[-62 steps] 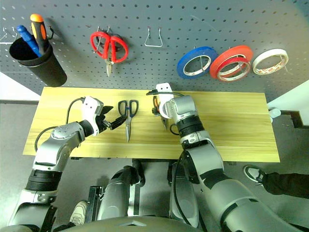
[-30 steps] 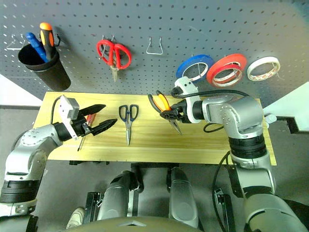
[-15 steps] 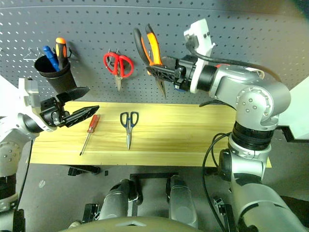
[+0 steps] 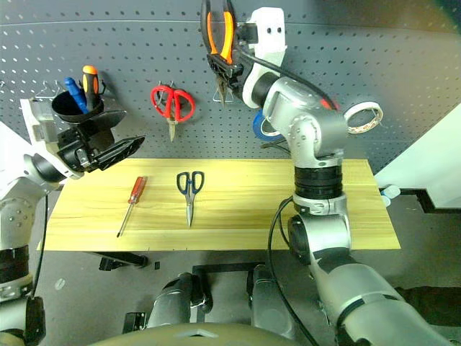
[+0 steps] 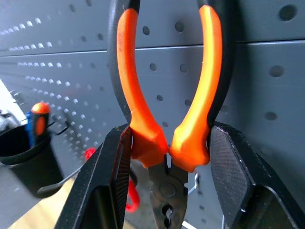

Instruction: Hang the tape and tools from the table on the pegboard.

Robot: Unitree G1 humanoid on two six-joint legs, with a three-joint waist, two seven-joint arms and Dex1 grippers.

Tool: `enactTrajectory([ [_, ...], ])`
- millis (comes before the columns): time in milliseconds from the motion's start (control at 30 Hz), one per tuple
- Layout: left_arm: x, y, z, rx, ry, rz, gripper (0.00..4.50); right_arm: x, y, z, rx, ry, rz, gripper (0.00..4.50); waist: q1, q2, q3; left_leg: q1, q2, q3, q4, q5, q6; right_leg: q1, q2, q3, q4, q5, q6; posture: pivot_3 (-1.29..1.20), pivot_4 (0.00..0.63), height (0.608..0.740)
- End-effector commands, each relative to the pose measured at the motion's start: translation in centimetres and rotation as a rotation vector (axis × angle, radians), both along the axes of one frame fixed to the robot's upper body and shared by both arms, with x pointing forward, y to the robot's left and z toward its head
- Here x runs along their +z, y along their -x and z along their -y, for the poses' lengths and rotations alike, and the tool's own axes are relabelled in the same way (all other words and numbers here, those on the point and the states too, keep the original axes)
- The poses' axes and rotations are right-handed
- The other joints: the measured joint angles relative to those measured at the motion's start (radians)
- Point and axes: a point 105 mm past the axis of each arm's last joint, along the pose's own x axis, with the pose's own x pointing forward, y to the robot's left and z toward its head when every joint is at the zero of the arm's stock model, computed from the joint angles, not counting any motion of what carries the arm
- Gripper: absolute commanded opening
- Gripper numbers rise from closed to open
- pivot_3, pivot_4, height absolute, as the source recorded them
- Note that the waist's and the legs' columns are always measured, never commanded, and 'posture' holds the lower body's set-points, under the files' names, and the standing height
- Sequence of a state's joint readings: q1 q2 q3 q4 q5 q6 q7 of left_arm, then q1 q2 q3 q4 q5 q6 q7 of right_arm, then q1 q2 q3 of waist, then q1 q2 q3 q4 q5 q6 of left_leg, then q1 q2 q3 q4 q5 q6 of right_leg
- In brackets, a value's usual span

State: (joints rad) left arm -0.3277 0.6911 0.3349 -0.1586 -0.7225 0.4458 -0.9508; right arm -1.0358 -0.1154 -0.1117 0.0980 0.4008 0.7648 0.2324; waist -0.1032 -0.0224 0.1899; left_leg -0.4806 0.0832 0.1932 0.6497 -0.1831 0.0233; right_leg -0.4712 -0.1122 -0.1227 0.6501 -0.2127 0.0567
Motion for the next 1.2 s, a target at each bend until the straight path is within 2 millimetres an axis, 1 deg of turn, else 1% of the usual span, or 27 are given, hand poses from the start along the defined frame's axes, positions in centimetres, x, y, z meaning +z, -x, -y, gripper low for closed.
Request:
enactTrajectory([
  [33, 1.1, 0.2, 0.0, 0.008, -0.011, 0.057, 4.5, 3.3, 0.1, 0.0, -0.066, -0.04, 0.139, 2.04, 0.004, 0.0, -0.001, 0.0, 0.0, 0.0, 0.0, 0.0, 0.0, 0.0, 0.0, 0.0, 0.0, 0.0, 0.0, -0.09, 0.066, 0.73],
  [200, 1.0, 0.3, -0.1, 0.014, -0.015, 0.056, 4.5, 3.5, 0.1, -0.8, -0.077, -0.045, 0.168, 2.04, 0.001, 0.0, -0.001, 0.001, 0.0, 0.0, 0.0, 0.0, -0.001, 0.0, 0.0, 0.0, 0.001, 0.0, 0.0, -0.09, 0.069, 0.73],
  [367, 0.5, 0.4, -0.1, 0.019, -0.037, 0.043, 4.5, 2.5, 0.1, -0.8, -0.082, 0.025, 0.171, 2.04, -0.001, 0.0, -0.002, 0.001, 0.0, 0.0, 0.0, 0.001, -0.001, 0.0, 0.0, 0.0, 0.002, 0.0, 0.0, -0.08, 0.07, 0.73],
  [467, 0.3, 0.4, -0.1, 0.019, -0.041, 0.039, 4.5, 1.8, 0.2, -0.8, -0.072, 0.051, 0.147, 2.04, -0.001, 0.0, -0.002, 0.001, 0.0, 0.0, 0.001, 0.001, -0.001, 0.0, 0.0, 0.001, 0.002, 0.0, 0.0, -0.09, 0.072, 0.73],
  [567, 0.0, 0.3, 0.1, 0.019, -0.046, 0.034, 4.5, 0.3, 0.5, -1.5, -0.049, 0.083, 0.116, 2.04, 0.0, 0.0, -0.005, 0.001, 0.0, -0.001, 0.001, 0.001, -0.001, 0.0, 0.0, 0.001, 0.002, 0.0, 0.0, -0.09, 0.071, 0.73],
  [633, 0.0, 0.2, 0.2, 0.017, -0.051, 0.034, 4.5, -0.4, 0.6, -1.8, -0.044, 0.095, 0.103, 2.04, 0.001, 0.0, -0.01, 0.001, 0.0, -0.001, 0.001, 0.001, -0.001, 0.0, 0.0, 0.0, 0.002, 0.0, 0.0, -0.09, 0.071, 0.73],
  [733, 0.1, 0.1, 0.2, 0.015, -0.051, 0.036, 4.5, -0.5, 0.5, -1.6, -0.075, 0.124, 0.12, 2.93, 0.001, -0.001, -0.012, 0.001, 0.0, -0.001, 0.001, 0.001, -0.001, 0.001, 0.0, 0.0, 0.002, 0.0, 0.0, -0.09, 0.071, 0.73],
  [867, 0.0, 0.1, 0.1, 0.018, -0.054, 0.033, 4.5, -0.1, 0.5, -1.4, -0.086, 0.133, 0.136, 4.28, 0.003, -0.001, -0.016, 0.001, 0.0, -0.001, 0.001, 0.001, -0.001, 0.001, 0.0, 0.0, 0.003, 0.0, 0.0, -0.09, 0.072, 0.73],
  [900, 0.0, 0.1, 0.1, 0.017, -0.054, 0.032, 4.5, -0.1, 0.4, -1.3, -0.091, 0.131, 0.134, 4.48, 0.003, -0.001, -0.019, 0.001, 0.0, -0.001, 0.001, 0.001, -0.001, 0.001, 0.0, 0.0, 0.002, 0.0, 0.0, -0.09, 0.072, 0.73],
  [1000, -0.1, 0.2, 0.2, 0.014, -0.051, 0.029, 4.5, 0.3, 0.1, -0.6, -0.117, 0.127, 0.138, 4.48, 0.003, 0.0, -0.023, 0.002, 0.0, -0.001, 0.001, 0.001, -0.001, 0.001, 0.001, 0.0, 0.002, 0.0, 0.0, -0.09, 0.074, 0.73],
  [1033, -0.1, 0.2, 0.2, 0.015, -0.051, 0.028, 4.5, 0.6, 0.2, -0.4, -0.116, 0.111, 0.144, 4.48, 0.003, 0.0, -0.024, 0.002, 0.0, -0.001, 0.001, 0.001, -0.001, 0.002, 0.001, 0.0, 0.002, 0.0, 0.0, -0.09, 0.075, 0.73],
  [1200, -0.3, 0.3, 0.1, 0.017, -0.053, 0.021, 4.5, 3.0, 1.7, 0.5, -0.049, 0.038, 0.196, 4.48, 0.006, 0.0, -0.025, 0.002, 0.0, -0.001, 0.001, 0.001, -0.001, 0.002, 0.001, 0.0, 0.002, 0.0, 0.0, -0.09, 0.079, 0.73],
])
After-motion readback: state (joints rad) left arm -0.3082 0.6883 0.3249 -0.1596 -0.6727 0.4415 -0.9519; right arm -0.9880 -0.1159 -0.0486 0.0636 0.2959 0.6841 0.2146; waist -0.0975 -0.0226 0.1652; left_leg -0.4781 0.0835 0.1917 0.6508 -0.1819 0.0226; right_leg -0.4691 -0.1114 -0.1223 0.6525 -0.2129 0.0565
